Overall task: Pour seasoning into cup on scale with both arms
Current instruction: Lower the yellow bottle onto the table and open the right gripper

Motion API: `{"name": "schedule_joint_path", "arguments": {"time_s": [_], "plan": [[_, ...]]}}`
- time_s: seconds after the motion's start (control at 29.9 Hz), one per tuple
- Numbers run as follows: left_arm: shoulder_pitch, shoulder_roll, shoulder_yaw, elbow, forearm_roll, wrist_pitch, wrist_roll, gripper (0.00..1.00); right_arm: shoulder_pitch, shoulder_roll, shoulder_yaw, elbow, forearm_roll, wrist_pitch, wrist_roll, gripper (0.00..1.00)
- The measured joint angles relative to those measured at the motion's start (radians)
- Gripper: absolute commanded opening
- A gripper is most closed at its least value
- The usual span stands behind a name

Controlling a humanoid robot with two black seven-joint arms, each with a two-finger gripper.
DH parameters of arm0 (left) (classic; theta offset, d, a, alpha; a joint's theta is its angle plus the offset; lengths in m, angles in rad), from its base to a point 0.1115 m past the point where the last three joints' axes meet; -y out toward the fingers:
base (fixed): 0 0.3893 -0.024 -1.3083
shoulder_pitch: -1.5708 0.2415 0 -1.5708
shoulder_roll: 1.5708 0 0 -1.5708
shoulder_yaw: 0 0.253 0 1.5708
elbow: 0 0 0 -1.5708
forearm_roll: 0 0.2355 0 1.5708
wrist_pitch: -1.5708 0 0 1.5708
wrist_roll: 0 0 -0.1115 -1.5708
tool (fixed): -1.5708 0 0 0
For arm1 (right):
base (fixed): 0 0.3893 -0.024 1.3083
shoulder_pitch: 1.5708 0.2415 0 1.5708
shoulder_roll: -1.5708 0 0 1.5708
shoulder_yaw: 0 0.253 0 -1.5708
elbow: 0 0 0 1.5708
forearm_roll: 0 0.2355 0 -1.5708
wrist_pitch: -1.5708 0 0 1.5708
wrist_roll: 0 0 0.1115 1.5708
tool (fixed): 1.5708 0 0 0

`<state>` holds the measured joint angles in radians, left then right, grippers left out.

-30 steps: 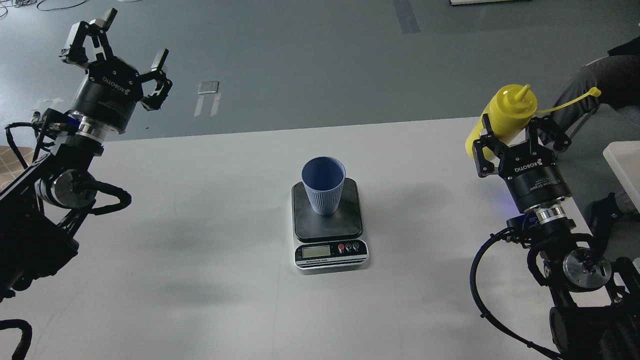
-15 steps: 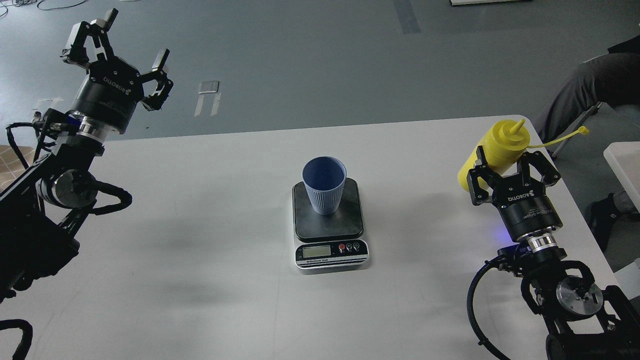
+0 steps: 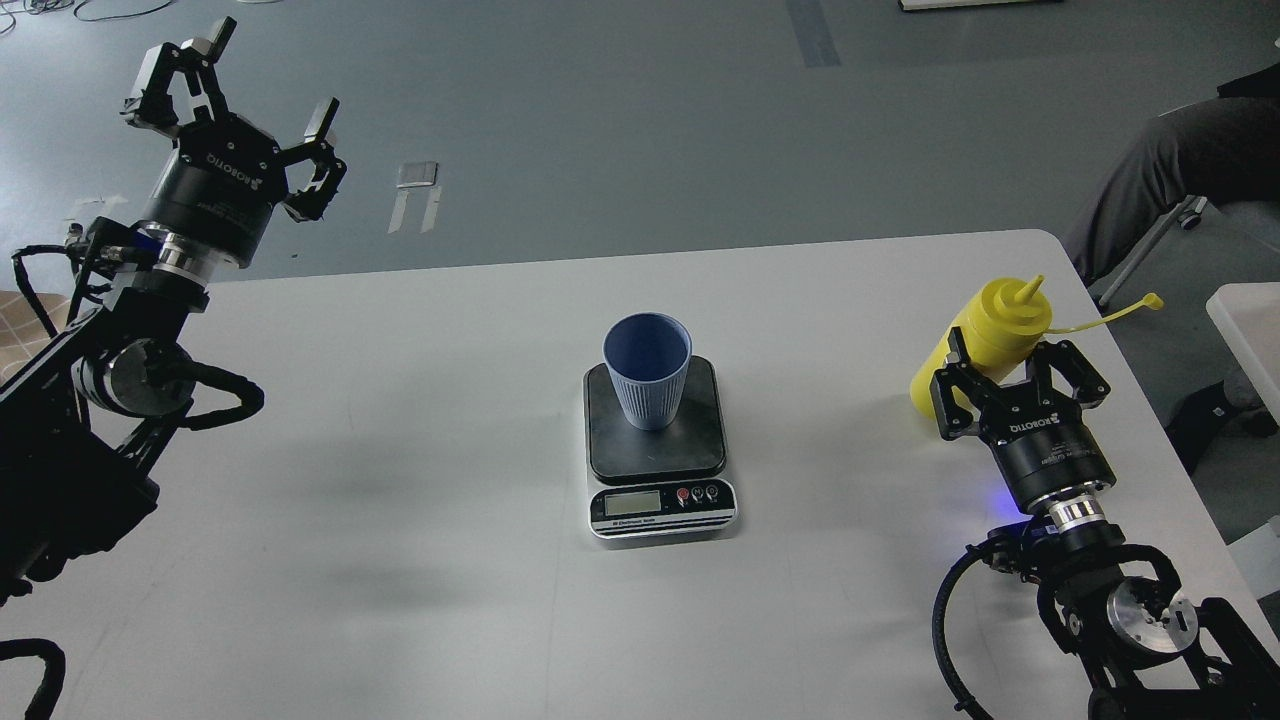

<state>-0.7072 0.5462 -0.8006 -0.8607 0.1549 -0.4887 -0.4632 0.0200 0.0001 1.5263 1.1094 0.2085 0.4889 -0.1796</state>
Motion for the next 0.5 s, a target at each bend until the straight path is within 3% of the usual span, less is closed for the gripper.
{"name": "schedule_joint_path", "arguments": {"time_s": [0.13, 0.3, 0.43, 0.5], "plan": [[0.000, 0.000, 0.000, 0.000, 0.000, 0.000, 0.000, 0.97, 0.000, 0.000, 0.000, -0.004, 0.000, 0.000, 0.000, 0.22], [0.000, 0.002, 0.000, 0.000, 0.000, 0.000, 0.000, 0.97, -0.001, 0.000, 0.001, -0.005, 0.013, 0.000, 0.000, 0.37], [0.000, 0.003, 0.000, 0.000, 0.000, 0.000, 0.000, 0.97, -0.004, 0.000, 0.000, -0.005, 0.022, 0.000, 0.000, 0.69], [0.000, 0.003, 0.000, 0.000, 0.000, 0.000, 0.000, 0.97, -0.007, 0.000, -0.001, -0.005, 0.023, 0.000, 0.000, 0.80]]}}
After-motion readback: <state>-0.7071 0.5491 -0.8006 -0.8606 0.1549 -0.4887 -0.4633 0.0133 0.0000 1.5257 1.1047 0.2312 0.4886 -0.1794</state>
